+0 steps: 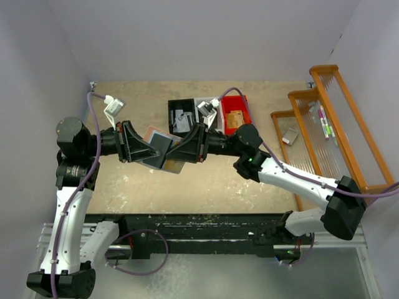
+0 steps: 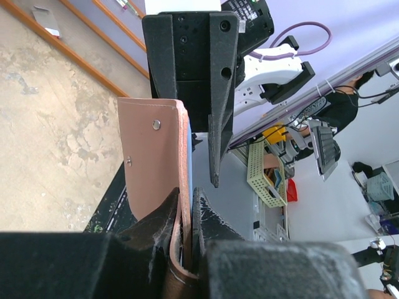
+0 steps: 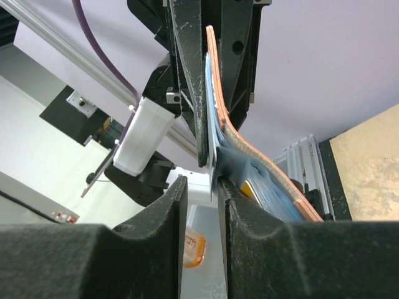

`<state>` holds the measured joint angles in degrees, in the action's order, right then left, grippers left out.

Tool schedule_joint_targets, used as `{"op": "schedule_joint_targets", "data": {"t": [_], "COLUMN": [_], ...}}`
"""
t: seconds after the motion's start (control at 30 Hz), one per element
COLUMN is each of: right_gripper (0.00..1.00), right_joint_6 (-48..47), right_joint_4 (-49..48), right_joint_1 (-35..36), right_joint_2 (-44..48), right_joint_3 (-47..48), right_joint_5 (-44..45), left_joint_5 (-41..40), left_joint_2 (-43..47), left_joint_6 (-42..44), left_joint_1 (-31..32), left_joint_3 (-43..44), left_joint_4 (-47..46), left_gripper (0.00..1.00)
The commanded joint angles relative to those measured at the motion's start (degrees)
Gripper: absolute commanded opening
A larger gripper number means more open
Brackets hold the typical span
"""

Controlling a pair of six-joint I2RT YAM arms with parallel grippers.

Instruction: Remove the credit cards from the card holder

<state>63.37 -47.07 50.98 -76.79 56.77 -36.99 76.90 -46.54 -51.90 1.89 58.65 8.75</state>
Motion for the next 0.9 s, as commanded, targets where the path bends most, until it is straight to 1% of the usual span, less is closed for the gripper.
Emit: {"op": "schedule_joint_targets", "data": {"t": [0.0, 0.13, 0.17, 0.23, 0.33, 0.4, 0.43, 0.47, 0.5, 0.57, 0.7, 0.87], "right_gripper": [0.25, 0.02, 0.0, 0.0, 0.0, 0.0, 0.0, 0.0, 0.0, 0.0, 0.0, 0.0], "right_joint_6": [0.64, 1.29, 1.38, 1.48, 1.66, 1.75, 1.75, 1.83, 1.96, 2.14, 2.1, 2.1], "right_joint_4": [-3.66, -4.77, -4.78, -5.06, -5.37, -5.26, -4.98, -4.74, -4.63, -5.08, -6.05, -7.0], "right_joint_1": [-0.18, -0.18, -0.18, -0.18, -0.18, -0.18, -0.18, -0.18, -0.19, -0.22, -0.18, -0.18], "right_joint_2": [-0.76, -1.41, -1.43, -1.28, -1.01, -0.7, -0.54, -0.35, -0.11, 0.46, 1.6, 2.62], "right_joint_3": [4.13, 4.44, 4.34, 3.94, 3.24, 2.85, 2.68, 2.5, 2.24, 1.59, -0.66, -1.98], "right_joint_5": [0.98, 0.61, 0.56, 0.54, 0.5, 0.2, -0.24, -0.8, -1.33, -2.1, -2.88, -3.1], "left_joint_5": [0.4, 0.86, 1.01, 1.35, 2.09, 2.53, 2.76, 2.93, 3.1, 3.44, 3.18, 3.08], "left_joint_2": [0.38, 0.45, 0.45, 0.48, 0.52, 0.59, 0.64, 0.64, 0.55, 0.36, 0.64, 0.42], "left_joint_6": [1.06, 0.79, 0.73, 0.08, -2.59, -4.45, -5.3, -6.18, -7.18, -9.4, -11.78, -13.23], "left_joint_1": [0.04, 0.04, 0.04, 0.04, 0.04, 0.04, 0.04, 0.04, 0.04, 0.04, 0.04, 0.04], "left_joint_3": [2.99, 3.29, 3.38, 3.52, 3.27, 2.87, 2.62, 2.48, 2.23, 1.98, 1.65, 1.82], "left_joint_4": [-0.84, -0.8, -0.83, -1.48, -4.55, -6.63, -7.56, -8.48, -9.58, -11.98, -14.87, -15.75], "left_gripper": [0.14, 0.19, 0.2, 0.24, 0.35, 0.38, 0.37, 0.33, 0.25, 0.2, 0.14, 0.14]}}
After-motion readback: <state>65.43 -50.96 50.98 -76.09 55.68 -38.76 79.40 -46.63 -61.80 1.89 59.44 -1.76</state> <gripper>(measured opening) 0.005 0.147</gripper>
